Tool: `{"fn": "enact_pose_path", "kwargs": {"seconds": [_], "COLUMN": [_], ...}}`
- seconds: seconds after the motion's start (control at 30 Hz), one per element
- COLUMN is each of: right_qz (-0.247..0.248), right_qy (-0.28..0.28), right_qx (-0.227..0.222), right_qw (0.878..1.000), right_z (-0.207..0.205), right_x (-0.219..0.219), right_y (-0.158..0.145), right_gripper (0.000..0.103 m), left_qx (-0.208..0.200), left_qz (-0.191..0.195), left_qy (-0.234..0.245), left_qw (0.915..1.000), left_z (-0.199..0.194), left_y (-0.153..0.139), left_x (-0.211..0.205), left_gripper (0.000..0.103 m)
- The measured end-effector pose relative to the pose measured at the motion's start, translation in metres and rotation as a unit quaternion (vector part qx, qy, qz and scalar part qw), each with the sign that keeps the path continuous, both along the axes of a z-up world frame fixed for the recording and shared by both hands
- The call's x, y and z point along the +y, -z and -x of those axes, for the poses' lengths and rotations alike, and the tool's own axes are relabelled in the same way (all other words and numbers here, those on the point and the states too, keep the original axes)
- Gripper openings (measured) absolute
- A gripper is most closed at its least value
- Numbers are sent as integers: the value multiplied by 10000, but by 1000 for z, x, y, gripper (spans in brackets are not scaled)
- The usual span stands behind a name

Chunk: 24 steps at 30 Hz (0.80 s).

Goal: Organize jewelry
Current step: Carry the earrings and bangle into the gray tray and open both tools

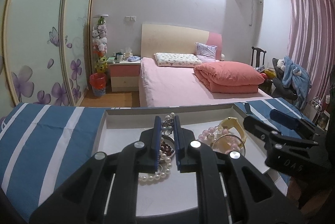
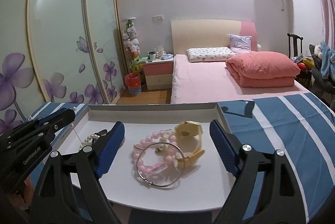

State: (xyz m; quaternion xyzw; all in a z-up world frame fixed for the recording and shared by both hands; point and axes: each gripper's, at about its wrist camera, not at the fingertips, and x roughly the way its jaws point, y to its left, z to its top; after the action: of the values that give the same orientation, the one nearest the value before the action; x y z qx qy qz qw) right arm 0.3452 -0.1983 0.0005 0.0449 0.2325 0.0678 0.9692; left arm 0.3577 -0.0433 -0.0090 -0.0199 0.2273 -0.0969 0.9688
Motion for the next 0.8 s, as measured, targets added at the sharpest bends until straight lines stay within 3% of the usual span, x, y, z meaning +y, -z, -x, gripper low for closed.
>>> {"fn": "enact_pose_path", "kwargs": {"seconds": [0.3, 0.37, 0.43, 0.8], "right_qz": [-73, -87, -101, -103], "right_qy": [111, 119, 125, 116], "right_qx": [24, 41, 51, 55], "right_qw": [9999, 9999, 9999, 9999], "right_z": [-5, -6, -7, -8], "right_x": [-8, -9, -11, -13], "right_y": [4, 5, 6, 7], "right_gripper": [83, 83, 83, 83], "left_qx": [128, 142, 111, 187], "left_qz": [14, 33, 53, 117], "left_qy": [122, 129, 71, -68], "left_qw": [9998, 9998, 9999, 9997], "left_z": [-7, -8, -7, -9], "left_y": [8, 9, 9, 10], "left_x": [-9, -10, -9, -2], "left_gripper": [15, 31, 37, 41]}}
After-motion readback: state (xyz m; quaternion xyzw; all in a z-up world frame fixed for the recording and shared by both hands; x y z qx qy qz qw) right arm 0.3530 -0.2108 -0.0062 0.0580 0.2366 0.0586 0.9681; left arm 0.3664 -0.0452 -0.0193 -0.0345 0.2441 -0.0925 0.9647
